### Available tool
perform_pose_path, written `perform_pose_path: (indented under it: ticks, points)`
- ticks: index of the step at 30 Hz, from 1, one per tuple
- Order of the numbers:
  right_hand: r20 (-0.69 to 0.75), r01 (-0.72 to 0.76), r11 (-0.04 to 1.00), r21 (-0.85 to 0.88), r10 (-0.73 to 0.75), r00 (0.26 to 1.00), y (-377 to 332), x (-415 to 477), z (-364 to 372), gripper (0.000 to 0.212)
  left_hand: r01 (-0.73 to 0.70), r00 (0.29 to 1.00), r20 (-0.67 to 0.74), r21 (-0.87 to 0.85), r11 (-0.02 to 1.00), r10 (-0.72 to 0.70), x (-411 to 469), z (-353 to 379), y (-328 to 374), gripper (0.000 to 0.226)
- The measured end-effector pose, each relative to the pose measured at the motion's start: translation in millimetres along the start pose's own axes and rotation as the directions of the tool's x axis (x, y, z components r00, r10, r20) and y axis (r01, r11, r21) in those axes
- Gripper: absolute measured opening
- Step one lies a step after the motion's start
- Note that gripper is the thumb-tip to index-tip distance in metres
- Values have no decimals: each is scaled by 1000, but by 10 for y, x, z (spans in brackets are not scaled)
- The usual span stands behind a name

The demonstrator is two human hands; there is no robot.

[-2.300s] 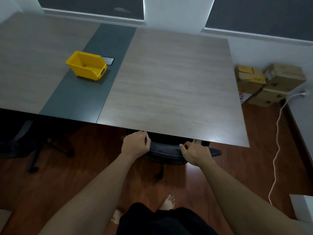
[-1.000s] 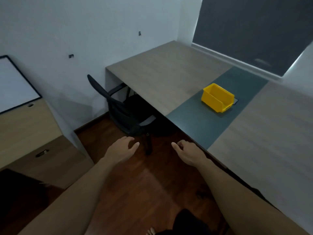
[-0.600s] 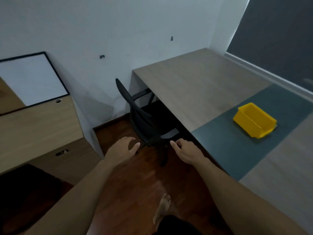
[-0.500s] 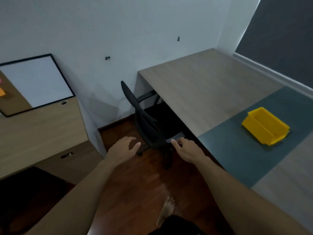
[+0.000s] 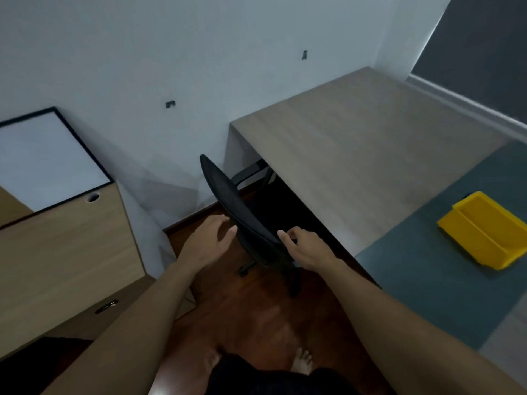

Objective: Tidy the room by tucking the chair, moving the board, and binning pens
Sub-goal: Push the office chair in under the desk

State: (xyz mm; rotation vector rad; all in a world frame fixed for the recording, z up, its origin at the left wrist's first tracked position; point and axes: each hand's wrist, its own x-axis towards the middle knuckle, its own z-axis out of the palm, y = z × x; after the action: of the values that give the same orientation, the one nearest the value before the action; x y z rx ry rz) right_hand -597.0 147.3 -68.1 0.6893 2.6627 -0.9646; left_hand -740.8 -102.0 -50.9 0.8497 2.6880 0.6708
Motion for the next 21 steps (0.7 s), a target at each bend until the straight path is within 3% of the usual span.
perform_pose_path:
  ticks: [9,16,21]
  points:
    - [-60,-135,984,117,143,988,-453,752,281,80,-186,976,122,33,982,181,1297,-162,-490,63]
    - [-29,-290,933,212,303,953,-972,1108,635,78,-406,886,300,131,904,354,2162,-191,-967,57]
    - [-54,-426,888,172,440,896,-1047,1207,751,83,-580,794,407,282,764,452,2470,-123,-1077,61]
